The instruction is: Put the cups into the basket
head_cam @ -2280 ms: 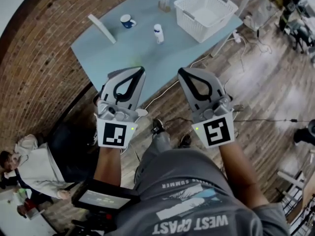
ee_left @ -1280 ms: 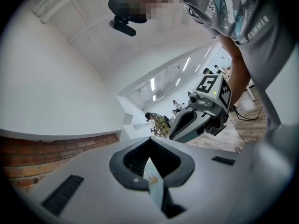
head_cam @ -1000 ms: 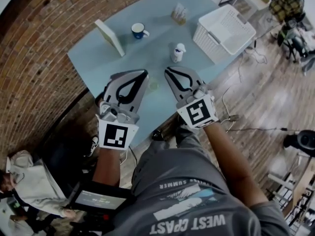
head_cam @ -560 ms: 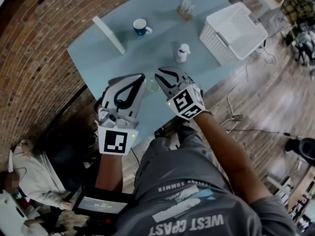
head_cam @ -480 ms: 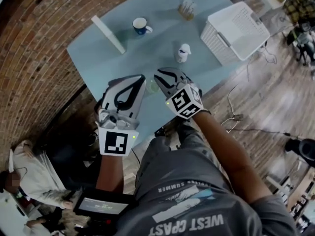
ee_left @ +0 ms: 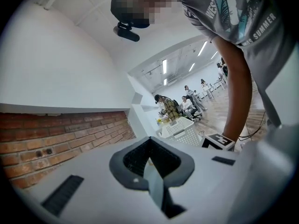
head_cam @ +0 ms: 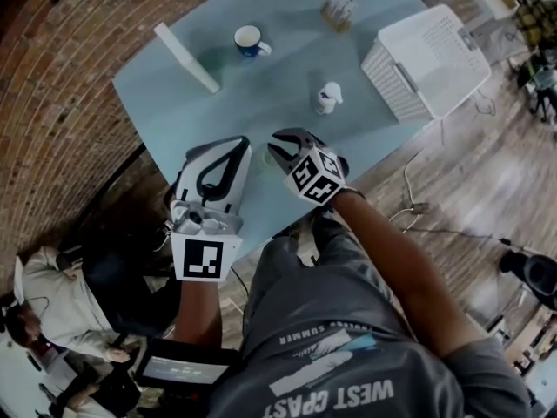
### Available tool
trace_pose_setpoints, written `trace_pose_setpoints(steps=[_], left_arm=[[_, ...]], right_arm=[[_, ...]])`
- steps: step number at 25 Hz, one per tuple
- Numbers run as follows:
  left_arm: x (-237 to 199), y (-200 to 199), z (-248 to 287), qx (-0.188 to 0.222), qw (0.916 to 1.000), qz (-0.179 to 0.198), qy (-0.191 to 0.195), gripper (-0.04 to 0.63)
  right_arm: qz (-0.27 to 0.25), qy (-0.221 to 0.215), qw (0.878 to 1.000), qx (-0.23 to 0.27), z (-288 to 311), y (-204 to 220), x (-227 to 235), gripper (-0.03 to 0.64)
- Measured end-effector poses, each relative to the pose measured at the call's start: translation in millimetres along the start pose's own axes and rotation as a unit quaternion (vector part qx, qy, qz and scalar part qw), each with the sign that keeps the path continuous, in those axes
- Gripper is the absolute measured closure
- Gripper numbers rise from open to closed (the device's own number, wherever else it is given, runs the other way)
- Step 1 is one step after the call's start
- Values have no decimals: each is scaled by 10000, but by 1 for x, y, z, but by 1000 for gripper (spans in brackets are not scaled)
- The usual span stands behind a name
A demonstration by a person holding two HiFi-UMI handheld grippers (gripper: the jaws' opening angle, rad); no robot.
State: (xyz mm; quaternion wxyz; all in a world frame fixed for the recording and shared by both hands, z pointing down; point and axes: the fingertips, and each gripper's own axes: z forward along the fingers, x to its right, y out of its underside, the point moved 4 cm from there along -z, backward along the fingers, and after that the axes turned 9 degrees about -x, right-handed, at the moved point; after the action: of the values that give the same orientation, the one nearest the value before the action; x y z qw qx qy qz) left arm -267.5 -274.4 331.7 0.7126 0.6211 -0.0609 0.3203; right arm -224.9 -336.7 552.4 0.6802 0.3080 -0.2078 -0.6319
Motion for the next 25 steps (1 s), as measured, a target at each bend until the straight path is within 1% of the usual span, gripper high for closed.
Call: trace_pose_setpoints(steps=[9,13,15,20,25], left_arm=[[5,-1,14,-16,9999,-92,-59,595],[7,-3,19,-21,9999,-106,-68,595],[7,-5,24,24,10000,-54,-22,595],[9,-14,28,5,10000,38,16,595],[10,-29,37,143,9998,129,83,595]], right_arm=[[-80,-402,9983,-413,22,18,-5,554],[31,-391,9975,-592,30,28,-4,555],[138,-339,9973,-631,28,28,2,580],[167,-351,9979,-520,14,22,4,584],[107,-133,9996,-230,-16,4,22,584]])
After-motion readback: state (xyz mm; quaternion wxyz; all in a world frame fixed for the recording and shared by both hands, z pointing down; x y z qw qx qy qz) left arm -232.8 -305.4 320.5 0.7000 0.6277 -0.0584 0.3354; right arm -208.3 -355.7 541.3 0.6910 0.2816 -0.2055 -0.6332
